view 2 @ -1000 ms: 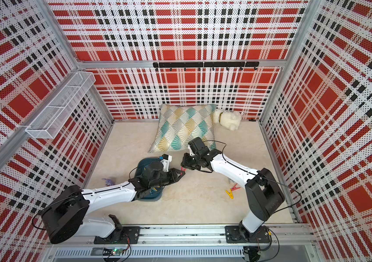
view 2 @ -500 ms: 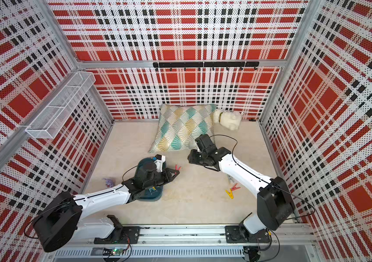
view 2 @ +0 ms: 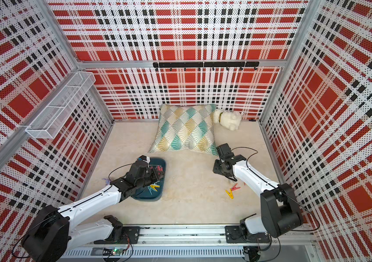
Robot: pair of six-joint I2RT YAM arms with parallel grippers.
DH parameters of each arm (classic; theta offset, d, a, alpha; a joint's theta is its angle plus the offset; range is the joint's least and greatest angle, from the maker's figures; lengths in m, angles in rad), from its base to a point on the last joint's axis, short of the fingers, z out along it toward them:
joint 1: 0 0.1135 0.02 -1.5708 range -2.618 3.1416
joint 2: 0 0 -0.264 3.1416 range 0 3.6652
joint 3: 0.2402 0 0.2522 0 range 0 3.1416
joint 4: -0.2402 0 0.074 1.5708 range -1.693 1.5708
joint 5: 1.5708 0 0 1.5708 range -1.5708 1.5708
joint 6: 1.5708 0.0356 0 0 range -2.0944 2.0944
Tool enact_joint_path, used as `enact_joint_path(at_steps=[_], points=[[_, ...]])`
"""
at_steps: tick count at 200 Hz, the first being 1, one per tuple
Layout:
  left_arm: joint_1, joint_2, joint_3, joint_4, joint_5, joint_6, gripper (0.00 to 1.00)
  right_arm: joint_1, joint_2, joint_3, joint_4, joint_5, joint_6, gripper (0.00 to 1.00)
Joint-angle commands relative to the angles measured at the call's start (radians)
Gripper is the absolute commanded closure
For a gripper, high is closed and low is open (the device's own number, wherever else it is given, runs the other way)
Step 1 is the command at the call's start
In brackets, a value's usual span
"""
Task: Put the clothespins into the storage box
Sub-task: Place the clothespin in the storage box, then pick up the clothespin from the center of the board.
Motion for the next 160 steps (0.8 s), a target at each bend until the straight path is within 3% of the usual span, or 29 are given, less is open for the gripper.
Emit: enact_joint_path(at_steps=[1,47,75,86,160], points=[[0.006,-0.008,0.034,-0.110,-0.098,0.047,0.93,-0.021,-0.047,-0.038,-0.010,0.048,-0.015,0.60],[0.003,0.004,0.044,-0.154,-0.160,0.069,0.88,-0.036,-0.031,-0.081,-0.033,0.141,-0.033,0.64],[-0.002,0.012,0.050,-0.155,-0.164,0.075,0.51,-0.038,-0.026,-0.088,-0.031,0.160,-0.036,0.65],[-0.007,0.017,0.054,-0.156,-0.164,0.077,0.45,-0.039,-0.019,-0.088,-0.030,0.159,-0.038,0.65],[-0.037,0.015,0.088,-0.153,-0.152,0.069,0.44,-0.046,0.055,-0.098,0.004,0.159,-0.056,0.70]])
